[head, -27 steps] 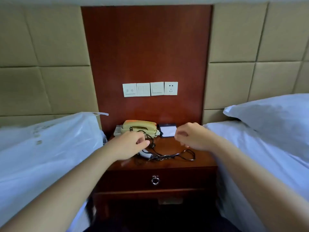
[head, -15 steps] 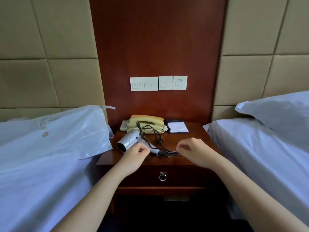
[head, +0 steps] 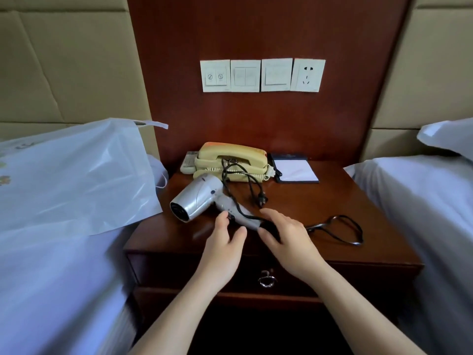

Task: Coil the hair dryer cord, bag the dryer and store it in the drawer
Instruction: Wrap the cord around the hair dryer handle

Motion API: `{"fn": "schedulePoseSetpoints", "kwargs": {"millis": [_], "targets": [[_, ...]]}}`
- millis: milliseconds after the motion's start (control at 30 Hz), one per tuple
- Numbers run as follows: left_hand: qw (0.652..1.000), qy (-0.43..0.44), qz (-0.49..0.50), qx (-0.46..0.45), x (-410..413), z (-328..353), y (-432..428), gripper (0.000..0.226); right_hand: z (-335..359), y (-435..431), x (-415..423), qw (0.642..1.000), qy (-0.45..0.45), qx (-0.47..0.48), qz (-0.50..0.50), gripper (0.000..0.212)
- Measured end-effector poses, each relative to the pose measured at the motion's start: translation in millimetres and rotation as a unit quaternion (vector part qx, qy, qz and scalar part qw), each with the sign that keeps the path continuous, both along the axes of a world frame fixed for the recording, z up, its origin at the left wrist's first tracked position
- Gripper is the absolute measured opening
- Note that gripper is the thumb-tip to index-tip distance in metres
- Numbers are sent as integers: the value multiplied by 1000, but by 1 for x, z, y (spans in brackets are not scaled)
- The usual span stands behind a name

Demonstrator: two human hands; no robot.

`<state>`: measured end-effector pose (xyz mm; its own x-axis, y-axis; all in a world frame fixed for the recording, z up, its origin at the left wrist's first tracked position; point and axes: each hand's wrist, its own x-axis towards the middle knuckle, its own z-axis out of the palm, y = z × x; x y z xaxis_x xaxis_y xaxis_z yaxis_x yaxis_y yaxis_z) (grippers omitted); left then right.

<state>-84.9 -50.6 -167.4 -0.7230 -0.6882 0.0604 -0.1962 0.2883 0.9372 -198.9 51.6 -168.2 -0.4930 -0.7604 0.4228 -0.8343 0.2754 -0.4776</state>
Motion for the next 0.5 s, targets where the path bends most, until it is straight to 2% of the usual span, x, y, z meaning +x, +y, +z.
{"fn": "schedulePoseSetpoints", "kwargs": {"millis": [167, 300, 400, 500], "targets": [[999, 10, 14, 46, -15, 5, -20, 66, -1, -29, -10, 994, 80, 51, -59, 34], [986, 82, 48, 135, -17, 6, -20, 63, 0, -37, -14, 994, 49, 83, -55, 48], [955, 162, 90, 232, -18, -2, -20, 60, 1, -37, -10, 994, 59, 79, -51, 47], [899, 251, 96, 346, -20, 2, -15, 53, 3, -30, -7, 996, 52, 55, -38, 39]]}}
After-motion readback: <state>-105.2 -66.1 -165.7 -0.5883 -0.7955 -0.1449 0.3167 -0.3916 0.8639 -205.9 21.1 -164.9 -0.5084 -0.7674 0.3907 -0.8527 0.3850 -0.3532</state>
